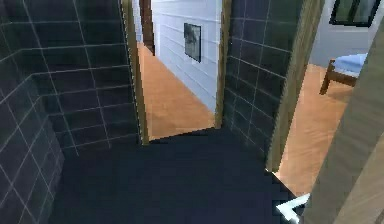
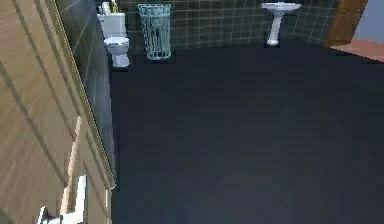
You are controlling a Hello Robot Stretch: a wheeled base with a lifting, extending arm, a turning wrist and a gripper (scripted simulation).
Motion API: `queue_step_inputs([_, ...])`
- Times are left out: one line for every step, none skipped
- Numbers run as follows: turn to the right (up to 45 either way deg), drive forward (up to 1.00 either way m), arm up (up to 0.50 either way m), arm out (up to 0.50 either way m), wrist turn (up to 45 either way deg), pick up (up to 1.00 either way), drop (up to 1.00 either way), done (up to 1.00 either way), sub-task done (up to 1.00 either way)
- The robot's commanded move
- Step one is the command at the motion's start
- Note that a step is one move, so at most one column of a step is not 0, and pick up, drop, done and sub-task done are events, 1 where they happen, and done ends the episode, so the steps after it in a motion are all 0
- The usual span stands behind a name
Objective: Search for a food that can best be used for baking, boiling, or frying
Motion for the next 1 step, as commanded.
queue_step_inputs([0.0,1.00,0.00,0.00,0.0,0.00,0.00,0.00,0.00])
